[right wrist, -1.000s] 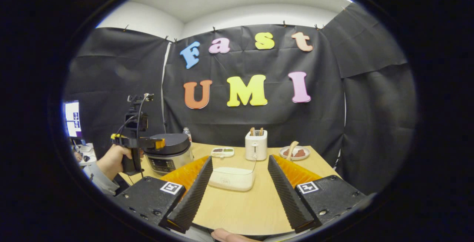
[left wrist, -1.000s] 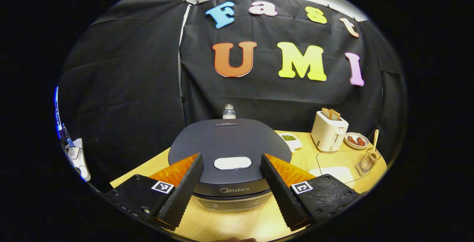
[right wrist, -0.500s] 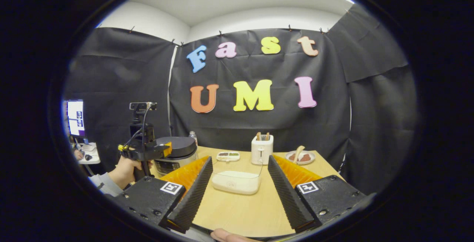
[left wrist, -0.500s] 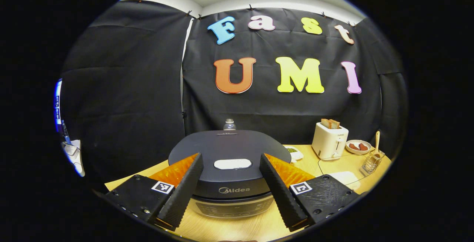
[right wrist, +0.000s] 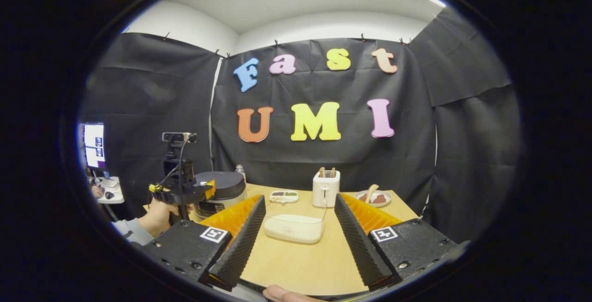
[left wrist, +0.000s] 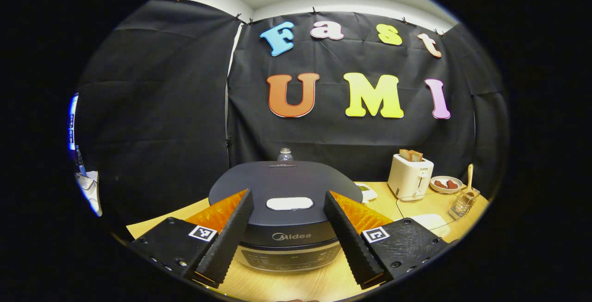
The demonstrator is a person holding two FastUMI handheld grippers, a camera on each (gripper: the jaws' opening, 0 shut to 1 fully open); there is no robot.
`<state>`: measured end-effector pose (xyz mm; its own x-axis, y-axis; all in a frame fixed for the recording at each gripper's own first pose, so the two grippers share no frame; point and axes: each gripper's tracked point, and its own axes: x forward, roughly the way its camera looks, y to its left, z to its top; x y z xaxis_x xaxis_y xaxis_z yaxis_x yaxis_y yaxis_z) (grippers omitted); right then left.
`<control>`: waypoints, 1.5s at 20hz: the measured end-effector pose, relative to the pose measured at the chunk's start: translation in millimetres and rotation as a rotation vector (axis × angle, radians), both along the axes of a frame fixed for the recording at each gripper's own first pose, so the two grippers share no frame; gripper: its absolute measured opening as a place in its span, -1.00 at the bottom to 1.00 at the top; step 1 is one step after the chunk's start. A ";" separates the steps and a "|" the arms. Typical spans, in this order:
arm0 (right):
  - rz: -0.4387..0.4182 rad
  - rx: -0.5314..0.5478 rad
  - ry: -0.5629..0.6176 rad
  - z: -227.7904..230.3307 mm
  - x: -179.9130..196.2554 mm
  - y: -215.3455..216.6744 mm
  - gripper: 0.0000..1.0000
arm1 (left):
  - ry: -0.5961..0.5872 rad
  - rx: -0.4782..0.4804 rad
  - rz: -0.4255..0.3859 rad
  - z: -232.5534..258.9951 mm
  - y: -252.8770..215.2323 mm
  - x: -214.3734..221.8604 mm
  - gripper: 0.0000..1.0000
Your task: Close the left gripper, press the button to open the rice cooker; take a wooden spoon from the chopstick holder with the right hand, scoop a spoonful of rice and pour it into the rice cooker, then put the wooden spoon back into the chopstick holder.
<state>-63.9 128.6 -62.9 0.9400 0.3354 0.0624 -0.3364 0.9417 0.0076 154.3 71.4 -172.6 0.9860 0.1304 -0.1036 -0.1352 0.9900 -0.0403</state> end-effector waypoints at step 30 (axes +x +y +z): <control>-0.238 0.017 -0.021 33.8 13.1 -82.6 0.90 | -0.104 -0.004 -0.165 133.1 -53.7 -151.1 0.91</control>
<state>-50.8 46.0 -29.2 0.9909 0.1034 0.0862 -0.1055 0.9942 0.0194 3.3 17.6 -39.5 0.9994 -0.0343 -0.0004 0.0342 0.9982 -0.0496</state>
